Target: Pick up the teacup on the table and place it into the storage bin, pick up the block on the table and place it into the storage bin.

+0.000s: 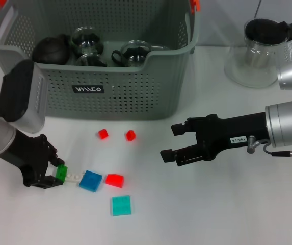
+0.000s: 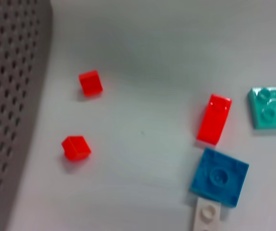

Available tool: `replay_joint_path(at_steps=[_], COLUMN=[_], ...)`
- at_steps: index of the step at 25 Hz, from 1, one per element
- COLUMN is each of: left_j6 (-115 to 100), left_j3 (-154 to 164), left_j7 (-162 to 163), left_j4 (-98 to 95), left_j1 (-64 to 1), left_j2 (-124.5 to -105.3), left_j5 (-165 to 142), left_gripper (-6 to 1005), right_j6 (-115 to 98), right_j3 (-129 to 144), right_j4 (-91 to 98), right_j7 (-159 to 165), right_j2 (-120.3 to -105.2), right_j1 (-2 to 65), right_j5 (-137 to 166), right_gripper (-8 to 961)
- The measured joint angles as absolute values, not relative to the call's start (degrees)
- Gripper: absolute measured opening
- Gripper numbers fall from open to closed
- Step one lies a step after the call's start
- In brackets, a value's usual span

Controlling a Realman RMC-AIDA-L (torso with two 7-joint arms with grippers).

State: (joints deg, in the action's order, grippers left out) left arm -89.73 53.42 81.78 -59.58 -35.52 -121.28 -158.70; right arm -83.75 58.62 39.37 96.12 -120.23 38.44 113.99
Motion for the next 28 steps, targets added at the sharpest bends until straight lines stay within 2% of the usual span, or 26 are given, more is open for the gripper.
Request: replay_joint_path(at_steps=[4, 9, 12, 21, 28], left_j6=[-94.2, -106.97, -110.03, -95.05, -73.39], left_j3=[46.93, 31.31, 24.62, 23.97, 36.64], left_j7=[82.05, 82.5, 84.89, 98.89, 106.63], left_j4=[-60.65, -62.1, -61.97, -61.9, -61.25], left_j1=[-36.54, -37.68, -37.73, -41.49, -43.67], left_j2=[-120.91, -118.02, -117.14, -117.72, -118.05], left_j5=[-156.55, -142.87, -132.89, -117.74, -118.07], left_gripper=[412, 412, 413, 412, 491], right_j6=[-83.77, -83.78, -83.85, -84.17, -84.28], right_j3=[58.62, 58.62, 58.62, 58.66, 58.87], right_j4=[39.37, 39.37, 39.37, 39.37, 39.37], right_j7=[95.99, 95.98, 95.89, 95.81, 95.79], right_j2=[-120.13, -119.9, -119.84, -119.78, -119.79], right_j1=[38.24, 37.86, 37.75, 37.45, 37.24], right_j5=[113.99, 114.0, 114.02, 114.34, 114.35], right_gripper=[946, 947, 947, 946, 946])
